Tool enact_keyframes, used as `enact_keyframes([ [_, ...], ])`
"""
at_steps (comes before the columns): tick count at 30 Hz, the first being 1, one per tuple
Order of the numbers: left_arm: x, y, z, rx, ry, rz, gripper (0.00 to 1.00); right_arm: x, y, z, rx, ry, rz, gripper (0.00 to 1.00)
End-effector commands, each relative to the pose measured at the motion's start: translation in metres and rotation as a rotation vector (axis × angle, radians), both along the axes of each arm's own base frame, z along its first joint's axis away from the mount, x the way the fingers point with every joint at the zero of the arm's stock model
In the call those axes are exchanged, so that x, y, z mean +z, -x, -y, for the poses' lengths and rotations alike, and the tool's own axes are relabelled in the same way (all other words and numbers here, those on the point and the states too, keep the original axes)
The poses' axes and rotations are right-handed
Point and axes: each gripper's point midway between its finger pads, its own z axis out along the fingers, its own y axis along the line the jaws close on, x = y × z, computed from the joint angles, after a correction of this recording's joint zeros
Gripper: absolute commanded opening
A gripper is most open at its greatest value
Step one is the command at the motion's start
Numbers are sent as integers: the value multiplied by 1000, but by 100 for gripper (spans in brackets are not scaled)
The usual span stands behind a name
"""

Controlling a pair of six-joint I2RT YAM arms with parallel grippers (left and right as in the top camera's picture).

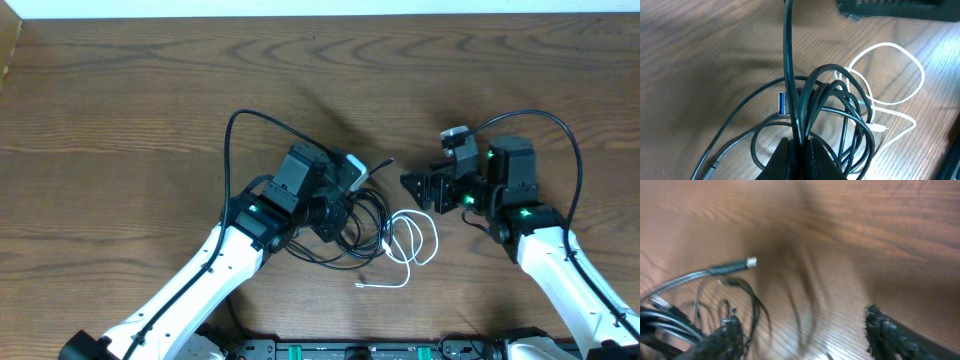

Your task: Untangle cables

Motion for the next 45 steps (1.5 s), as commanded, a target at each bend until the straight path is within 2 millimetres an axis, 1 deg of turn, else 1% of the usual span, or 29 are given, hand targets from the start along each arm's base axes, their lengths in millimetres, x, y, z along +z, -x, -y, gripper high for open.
enact_keyframes([
  [1, 17, 4, 3, -89, 25, 78, 7, -9, 8, -4, 80, 95, 39, 70],
  [5, 24, 4, 2, -108, 24, 115, 7, -10, 27, -19, 210, 64, 31, 72],
  [12, 24, -3, -5, -74, -12, 149, 7, -6, 48, -31, 330, 1, 21, 73],
  [18, 26, -4, -4, -73, -6, 159, 7, -14, 61, -30, 365, 12, -25, 70],
  [20, 28, -5, -3, -72, 0, 169, 7, -16, 64, -29, 370, 16, -36, 65],
  [23, 33, -5, -3, -71, 9, 182, 7, -16, 64, -29, 371, 17, -36, 57],
  [27, 43, -4, -4, -70, 26, 208, 8, -16, 64, -29, 371, 16, -38, 47],
  [29, 50, -1, -4, -75, 42, 222, 8, -16, 64, -29, 371, 17, -37, 38],
  [30, 54, -1, -4, -74, 51, 230, 8, -16, 64, -29, 371, 17, -37, 32],
  [31, 58, 0, -4, -72, 57, 238, 7, -16, 64, -29, 370, 17, -37, 25],
  [33, 63, 1, -5, -65, 71, 247, 7, -17, 63, -28, 368, 20, -36, 8],
  [35, 69, 7, -1, -90, 105, 243, 7, -17, 62, -28, 362, 25, -35, 1],
  [37, 73, 16, 6, -137, 149, 221, 7, -15, 59, -28, 342, 16, -38, 1],
  [41, 77, 34, 17, -221, 224, 162, 8, -6, 45, -31, 270, -35, -33, 1],
  [43, 72, 39, 19, -238, 229, 127, 8, 4, 33, -32, 222, -75, -14, 1],
  [45, 67, 40, 18, -236, 219, 106, 8, 15, 27, -35, 205, -132, -1, 1],
])
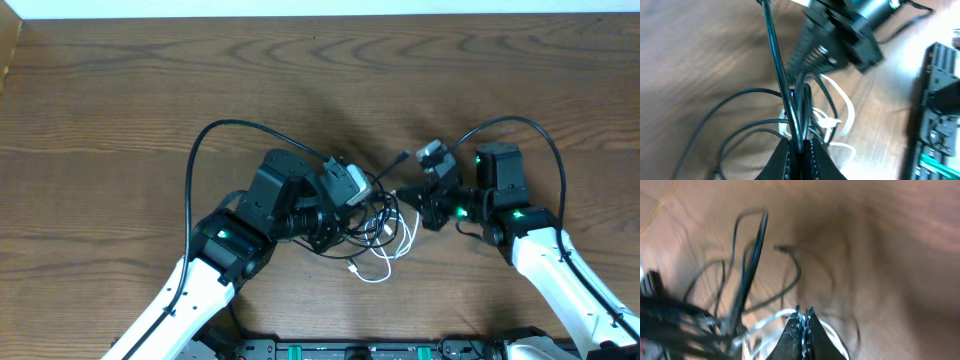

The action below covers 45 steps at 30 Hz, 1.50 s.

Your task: Untangle cables

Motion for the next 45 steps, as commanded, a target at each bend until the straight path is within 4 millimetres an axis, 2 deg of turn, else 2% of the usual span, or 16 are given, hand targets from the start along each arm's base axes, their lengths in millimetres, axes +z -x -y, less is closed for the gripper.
enact_keyframes([
  [1, -3, 12, 6, -60, 29, -66, 8, 18, -5, -8, -36, -126, -49, 1],
  [4, -5, 11, 7, -54, 28, -78, 8, 38, -1, -20, 31, -229, -38, 1],
  [6, -3, 7, 10, -33, 49, -86, 9, 41, 0, -23, 31, -251, -55, 1],
  [8, 6, 0, 15, -2, 94, -91, 22, 38, 1, -24, 26, -241, -69, 1],
  [11, 20, -8, 21, 29, 157, -79, 24, 23, -3, -20, -40, -189, -111, 1],
  [14, 24, -10, 23, 31, 174, -66, 24, -5, -17, 4, -219, -52, -153, 1],
  [16, 24, -9, 23, 28, 173, -71, 23, -24, -28, 31, -402, 55, -189, 1],
  [19, 19, -7, 21, 32, 158, -88, 27, -32, -29, 45, -479, 91, -221, 1],
  [21, 10, -12, 13, 82, 112, -93, 45, -32, -26, 43, -463, 79, -240, 2],
  [22, 5, -15, 9, 110, 85, -95, 49, -33, -22, 40, -446, 70, -259, 6],
  [23, -2, -17, 4, 140, 52, -100, 59, -34, -17, 37, -427, 60, -284, 15],
  [25, -11, -15, -1, 157, 16, -127, 66, -35, -5, 30, -387, 36, -338, 34],
  [26, -17, -13, -2, 157, 1, -146, 67, -37, 3, 26, -374, 20, -388, 40],
  [35, -74, -14, -1, 314, -69, -453, 66, -61, 65, 32, -504, 43, -826, 41],
  [41, -116, -13, -2, 442, -122, -651, 50, -68, 74, 37, -615, 66, -926, 40],
  [45, -132, -12, -3, 523, -140, -750, 49, -79, 75, 43, -735, 112, -942, 40],
])
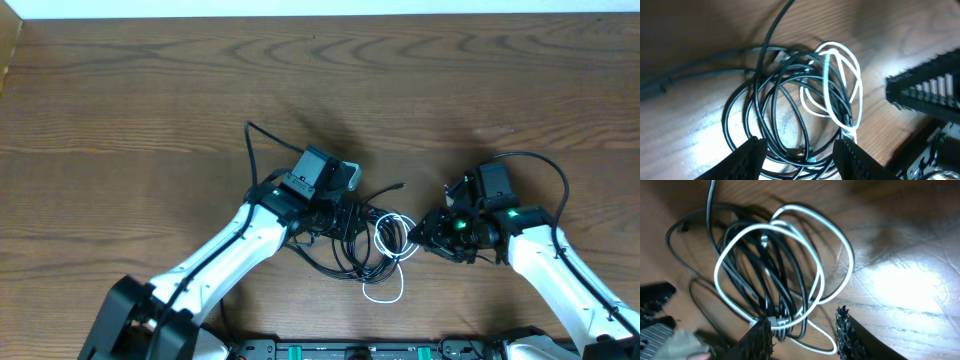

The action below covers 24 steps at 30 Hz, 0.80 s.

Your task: Untangle cables

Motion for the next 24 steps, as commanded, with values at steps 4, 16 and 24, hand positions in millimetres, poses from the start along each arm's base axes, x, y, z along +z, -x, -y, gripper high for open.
enact_keyframes([
  [4, -21, 1, -3, 156, -32, -149, 49, -18, 8, -10, -97, 57, -50, 46],
  [16, -23, -6, -4, 169, -43, -120, 49, -49, 37, 8, -200, 242, -132, 1],
  [24, -26, -25, -15, 248, -102, -42, 48, -59, 50, 86, -446, 567, -196, 1],
])
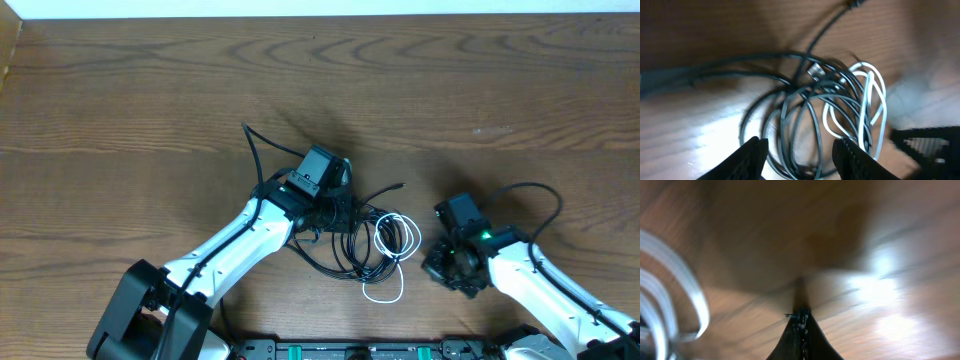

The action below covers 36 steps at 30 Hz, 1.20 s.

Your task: Untangle cables

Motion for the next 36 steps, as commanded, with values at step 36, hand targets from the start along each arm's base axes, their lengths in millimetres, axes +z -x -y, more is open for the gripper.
enact_keyframes([
  [36, -77, 6, -13, -303, -424, 164, 78, -4, -27, 21, -100, 18, 81, 20],
])
